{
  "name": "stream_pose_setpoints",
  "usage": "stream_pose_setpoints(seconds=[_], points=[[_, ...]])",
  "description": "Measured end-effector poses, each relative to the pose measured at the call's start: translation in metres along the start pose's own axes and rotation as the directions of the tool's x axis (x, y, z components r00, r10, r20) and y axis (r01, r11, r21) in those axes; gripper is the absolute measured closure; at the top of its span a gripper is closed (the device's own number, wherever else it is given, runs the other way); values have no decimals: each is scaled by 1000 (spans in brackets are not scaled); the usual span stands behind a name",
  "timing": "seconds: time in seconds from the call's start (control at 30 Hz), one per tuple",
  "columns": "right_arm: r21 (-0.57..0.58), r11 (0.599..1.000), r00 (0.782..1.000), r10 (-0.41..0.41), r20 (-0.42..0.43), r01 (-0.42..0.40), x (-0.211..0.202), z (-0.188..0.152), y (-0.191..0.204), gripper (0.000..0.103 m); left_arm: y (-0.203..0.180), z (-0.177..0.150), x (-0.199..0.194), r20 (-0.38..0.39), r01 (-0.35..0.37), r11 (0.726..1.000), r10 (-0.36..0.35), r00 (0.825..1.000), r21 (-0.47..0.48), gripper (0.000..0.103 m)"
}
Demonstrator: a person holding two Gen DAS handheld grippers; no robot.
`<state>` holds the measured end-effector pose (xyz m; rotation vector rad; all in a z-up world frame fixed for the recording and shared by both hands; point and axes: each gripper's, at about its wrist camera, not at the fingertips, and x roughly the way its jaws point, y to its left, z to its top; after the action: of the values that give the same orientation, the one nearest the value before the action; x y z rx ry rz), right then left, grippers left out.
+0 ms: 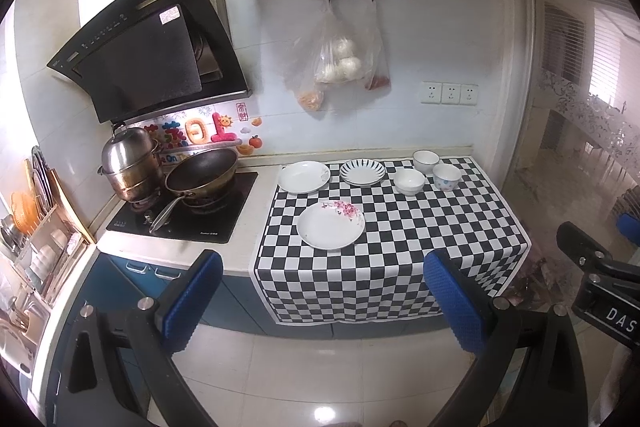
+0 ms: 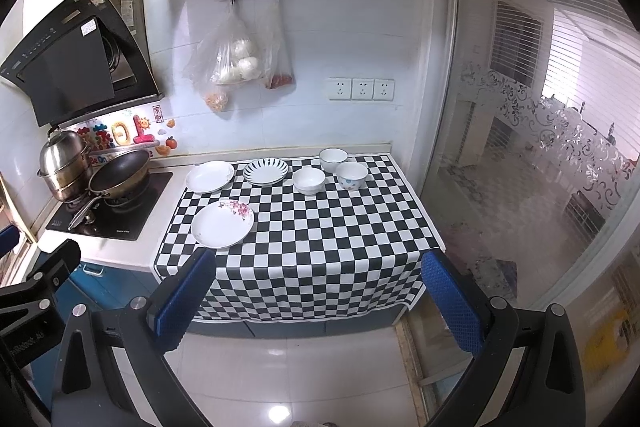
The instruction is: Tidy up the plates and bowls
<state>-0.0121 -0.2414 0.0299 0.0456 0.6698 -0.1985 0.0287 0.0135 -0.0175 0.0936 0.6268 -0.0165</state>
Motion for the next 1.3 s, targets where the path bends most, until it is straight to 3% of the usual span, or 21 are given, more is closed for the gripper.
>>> stream_pose_setpoints(seconds=[0.33,0.63,0.97,1.3], points=[[40,998,999,-46,12,45,36,13,35,0,21,10,44,62,-57,998,57,996,5,0],[42,996,997,-76,-15,76,96,40,62,0,32,24,101,25,-51,999,51,998,14,0],[20,998,995,-52,-82,54,219,76,82,0,39,53,199,-29,-110,994,110,994,-3,0],[-45,999,972,-10,-236,-1,396,113,103,0,31,88,331,-171,-156,988,153,973,-7,0]])
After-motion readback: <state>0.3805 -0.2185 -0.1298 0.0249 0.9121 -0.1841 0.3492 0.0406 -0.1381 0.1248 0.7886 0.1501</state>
